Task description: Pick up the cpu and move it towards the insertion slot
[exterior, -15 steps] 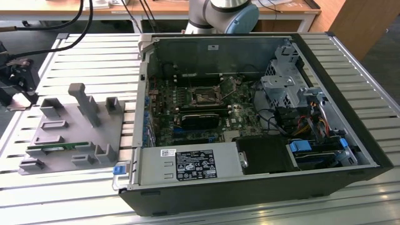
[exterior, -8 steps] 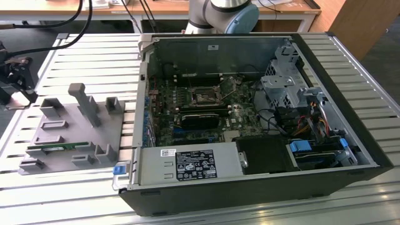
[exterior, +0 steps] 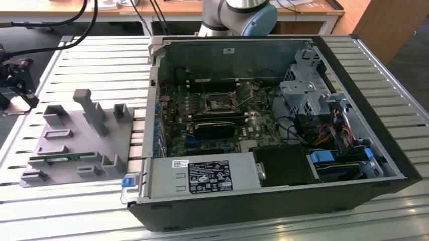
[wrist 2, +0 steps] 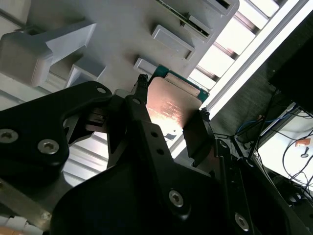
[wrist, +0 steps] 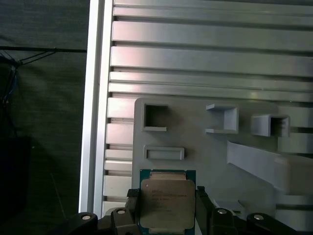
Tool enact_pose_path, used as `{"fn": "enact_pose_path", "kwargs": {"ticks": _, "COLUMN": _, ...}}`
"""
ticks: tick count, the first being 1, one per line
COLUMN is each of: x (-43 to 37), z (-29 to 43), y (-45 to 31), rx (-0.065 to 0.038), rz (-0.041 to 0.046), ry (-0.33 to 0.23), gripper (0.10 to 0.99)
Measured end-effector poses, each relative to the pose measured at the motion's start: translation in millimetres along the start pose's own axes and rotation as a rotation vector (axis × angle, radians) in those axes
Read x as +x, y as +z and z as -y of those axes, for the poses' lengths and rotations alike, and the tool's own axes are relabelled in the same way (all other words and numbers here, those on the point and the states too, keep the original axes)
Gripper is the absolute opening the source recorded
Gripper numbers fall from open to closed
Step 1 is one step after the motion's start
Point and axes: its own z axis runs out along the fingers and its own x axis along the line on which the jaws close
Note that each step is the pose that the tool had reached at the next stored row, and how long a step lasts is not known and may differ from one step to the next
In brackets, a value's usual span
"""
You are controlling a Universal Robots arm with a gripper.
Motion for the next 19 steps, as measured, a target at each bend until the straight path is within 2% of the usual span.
{"fn": "enact_pose_path", "kwargs": {"ticks": 19, "x": 0.0, "z": -0.3, "y": -9.4, "rx": 0.001, "rz": 0.0, "ry": 0.0, "gripper": 0.541}}
